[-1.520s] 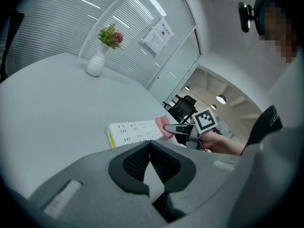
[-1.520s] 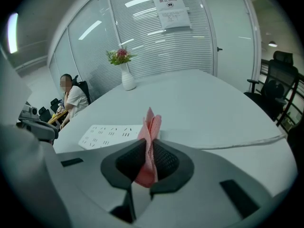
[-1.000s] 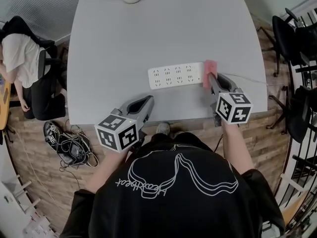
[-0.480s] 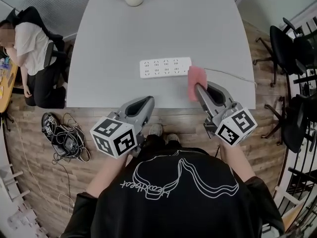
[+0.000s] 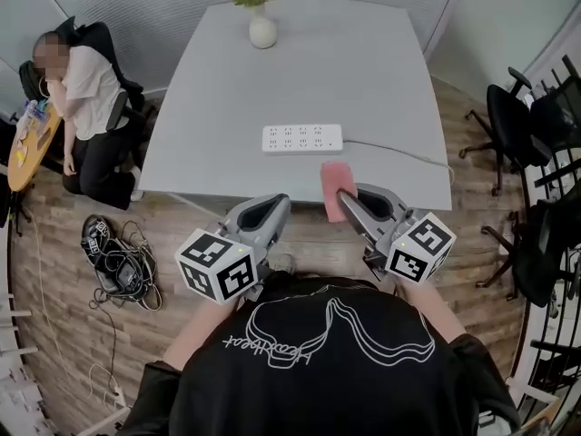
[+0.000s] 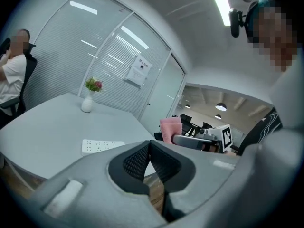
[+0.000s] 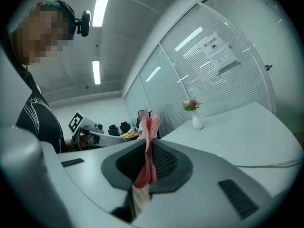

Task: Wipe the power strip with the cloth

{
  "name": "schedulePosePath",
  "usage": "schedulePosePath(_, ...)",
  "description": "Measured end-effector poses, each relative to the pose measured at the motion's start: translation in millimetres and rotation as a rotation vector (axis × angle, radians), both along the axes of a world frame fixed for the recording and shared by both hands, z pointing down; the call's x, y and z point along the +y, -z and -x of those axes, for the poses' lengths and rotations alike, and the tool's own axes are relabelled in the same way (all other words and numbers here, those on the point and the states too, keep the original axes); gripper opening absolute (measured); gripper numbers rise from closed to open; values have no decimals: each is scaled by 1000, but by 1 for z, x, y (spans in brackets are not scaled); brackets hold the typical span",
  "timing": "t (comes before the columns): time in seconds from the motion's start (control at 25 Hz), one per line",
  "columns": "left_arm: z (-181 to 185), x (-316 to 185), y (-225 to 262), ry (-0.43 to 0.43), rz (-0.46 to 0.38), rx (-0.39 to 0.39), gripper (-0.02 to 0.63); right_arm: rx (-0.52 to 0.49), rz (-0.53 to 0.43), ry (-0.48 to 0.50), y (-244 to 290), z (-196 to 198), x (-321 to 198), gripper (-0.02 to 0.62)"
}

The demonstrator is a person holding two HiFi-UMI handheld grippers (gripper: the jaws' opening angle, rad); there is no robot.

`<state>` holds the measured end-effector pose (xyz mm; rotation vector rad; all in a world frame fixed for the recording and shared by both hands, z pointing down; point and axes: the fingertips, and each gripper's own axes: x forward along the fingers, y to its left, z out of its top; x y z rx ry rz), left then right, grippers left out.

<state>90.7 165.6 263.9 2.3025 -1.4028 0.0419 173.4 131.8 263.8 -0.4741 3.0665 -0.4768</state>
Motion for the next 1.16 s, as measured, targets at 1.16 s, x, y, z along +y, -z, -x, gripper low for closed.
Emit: schedulePosePath(1.16,-5,3,10,7,-33,8,14,79,29,36,-2,-1,7,32)
